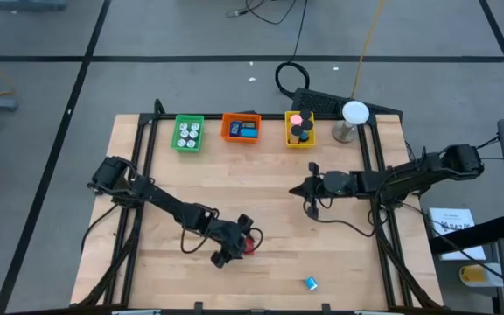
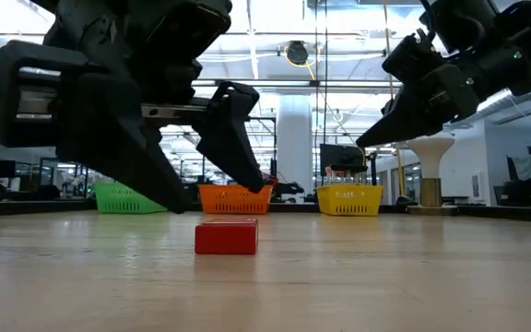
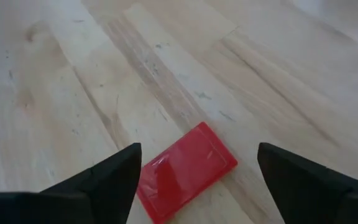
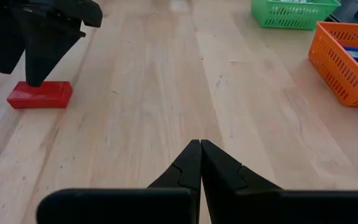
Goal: Pick & Place Office items
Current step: Put the red digital clock into the orange bin, then put the blue charger adaptor into the green bin
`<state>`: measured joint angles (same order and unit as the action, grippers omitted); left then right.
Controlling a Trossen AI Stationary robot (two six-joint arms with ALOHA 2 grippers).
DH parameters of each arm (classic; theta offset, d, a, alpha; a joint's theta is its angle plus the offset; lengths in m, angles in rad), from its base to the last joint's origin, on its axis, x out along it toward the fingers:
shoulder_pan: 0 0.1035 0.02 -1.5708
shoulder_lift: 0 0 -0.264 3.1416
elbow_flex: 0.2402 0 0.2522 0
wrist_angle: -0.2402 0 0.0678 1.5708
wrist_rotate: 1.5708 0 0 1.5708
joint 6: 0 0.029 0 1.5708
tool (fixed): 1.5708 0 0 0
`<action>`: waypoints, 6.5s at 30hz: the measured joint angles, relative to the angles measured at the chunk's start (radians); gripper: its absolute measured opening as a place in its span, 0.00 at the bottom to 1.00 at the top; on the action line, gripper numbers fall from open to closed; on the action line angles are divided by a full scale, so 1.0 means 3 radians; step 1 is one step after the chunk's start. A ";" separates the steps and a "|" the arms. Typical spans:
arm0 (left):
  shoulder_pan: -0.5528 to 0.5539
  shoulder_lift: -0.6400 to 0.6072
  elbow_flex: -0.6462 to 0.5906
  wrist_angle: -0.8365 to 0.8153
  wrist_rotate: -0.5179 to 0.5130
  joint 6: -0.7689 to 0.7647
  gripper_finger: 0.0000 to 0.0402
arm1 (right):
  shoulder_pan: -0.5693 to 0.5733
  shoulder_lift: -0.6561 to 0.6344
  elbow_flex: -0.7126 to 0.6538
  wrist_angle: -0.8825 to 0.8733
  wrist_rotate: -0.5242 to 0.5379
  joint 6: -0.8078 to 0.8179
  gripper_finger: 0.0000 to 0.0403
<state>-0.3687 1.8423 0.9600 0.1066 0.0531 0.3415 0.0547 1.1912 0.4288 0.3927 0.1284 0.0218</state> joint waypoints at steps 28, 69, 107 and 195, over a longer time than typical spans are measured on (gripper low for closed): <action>0.0248 0.0405 0.0637 -0.0858 -0.0512 0.0044 0.42 | 0.0000 0.0000 -0.0009 0.0086 -0.0008 -0.0020 0.00; 0.0151 0.0407 0.0640 -0.1432 -0.2139 -0.4086 0.79 | 0.0136 0.0001 -0.0007 0.0075 -0.0001 -0.0013 0.00; 0.1524 -0.0777 0.0610 -0.2689 -0.2082 -0.2843 0.38 | 0.0153 0.0001 -0.0007 0.0078 0.0001 -0.0001 0.00; 0.1137 -0.1125 -0.1356 0.1638 -0.0618 -0.0994 0.09 | 0.2856 0.2134 0.3005 -0.3663 0.0345 0.5770 0.65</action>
<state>-0.0277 1.5047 0.5533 0.5980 -0.1322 0.0433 0.9117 1.8313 1.3304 -0.7063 0.2319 1.7527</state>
